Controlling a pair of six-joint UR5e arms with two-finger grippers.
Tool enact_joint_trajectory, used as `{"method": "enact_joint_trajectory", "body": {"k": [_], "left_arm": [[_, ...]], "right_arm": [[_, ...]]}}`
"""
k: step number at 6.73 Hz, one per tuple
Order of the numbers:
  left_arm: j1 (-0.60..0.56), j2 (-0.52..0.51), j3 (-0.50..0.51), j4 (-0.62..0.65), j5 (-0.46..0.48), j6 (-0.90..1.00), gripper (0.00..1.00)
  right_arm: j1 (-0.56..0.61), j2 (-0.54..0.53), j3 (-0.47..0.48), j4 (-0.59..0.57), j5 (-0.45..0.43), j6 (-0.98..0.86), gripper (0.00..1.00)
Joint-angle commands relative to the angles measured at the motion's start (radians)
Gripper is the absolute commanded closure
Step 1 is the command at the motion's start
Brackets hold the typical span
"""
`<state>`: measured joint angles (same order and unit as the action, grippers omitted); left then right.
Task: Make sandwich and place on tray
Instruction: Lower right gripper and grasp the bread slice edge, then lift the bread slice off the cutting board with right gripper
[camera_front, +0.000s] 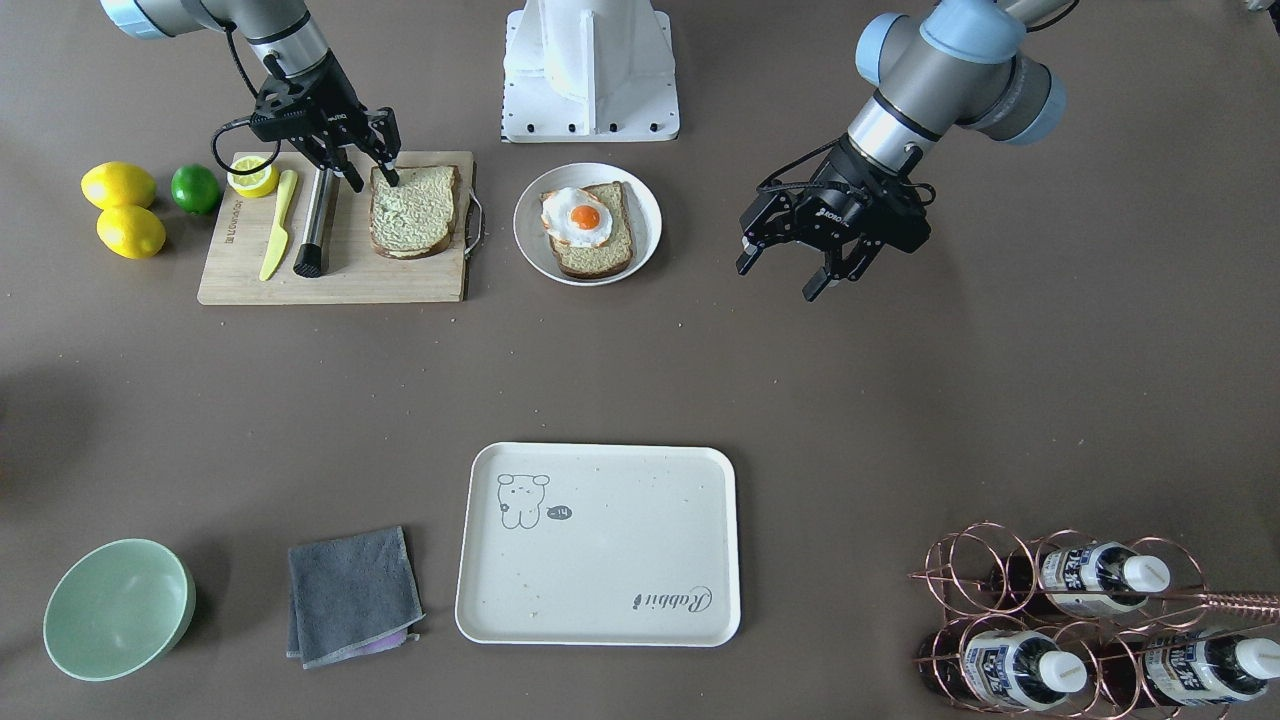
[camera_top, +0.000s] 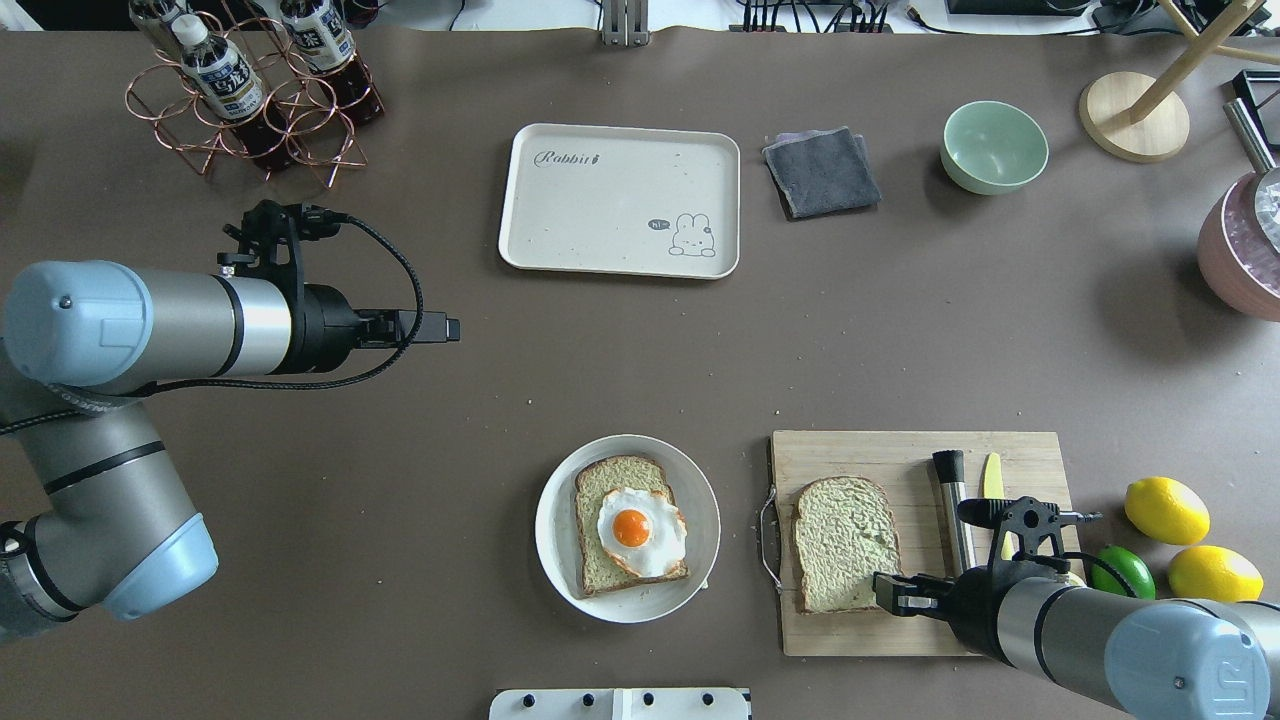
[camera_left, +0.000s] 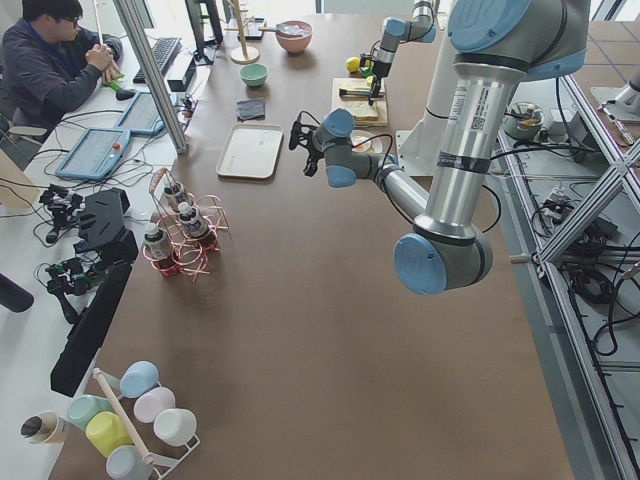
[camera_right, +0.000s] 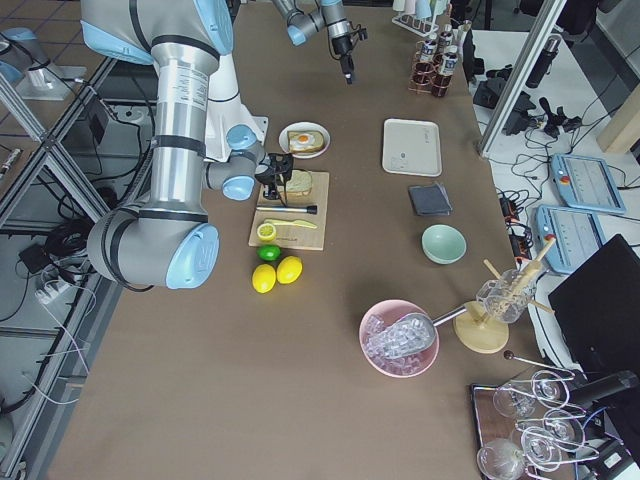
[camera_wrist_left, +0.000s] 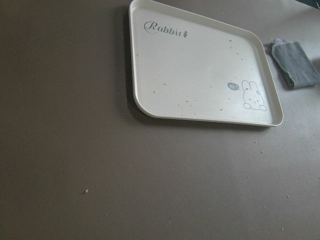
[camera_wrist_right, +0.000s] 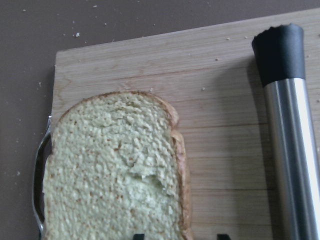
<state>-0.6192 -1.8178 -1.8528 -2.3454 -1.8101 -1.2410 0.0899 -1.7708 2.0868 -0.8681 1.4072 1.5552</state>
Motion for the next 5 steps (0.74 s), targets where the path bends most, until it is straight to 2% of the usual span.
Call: {"method": "enact_joint_trajectory", "body": {"k": [1, 2, 3, 5], "left_arm": [[0.001, 0.0, 0.001, 0.0, 0.0, 0.0, 0.02], [0.001, 0.0, 0.0, 0.0, 0.0, 0.0, 0.02], [0.001, -0.002, -0.002, -0.002, 0.0, 0.0, 0.02], [0.001, -0.002, -0.002, -0.002, 0.0, 0.0, 0.02]], "right_arm": [[-0.007, -0.001, 0.007, 0.001, -0.011, 0.0, 0.48], [-0.012, -0.001, 0.009, 0.001, -0.016, 0.002, 0.76], [-0.013, 0.001, 0.009, 0.001, -0.027, 0.002, 1.0], [-0.033, -0.001, 0.007, 0.0, -0.057, 0.002, 1.0]]}}
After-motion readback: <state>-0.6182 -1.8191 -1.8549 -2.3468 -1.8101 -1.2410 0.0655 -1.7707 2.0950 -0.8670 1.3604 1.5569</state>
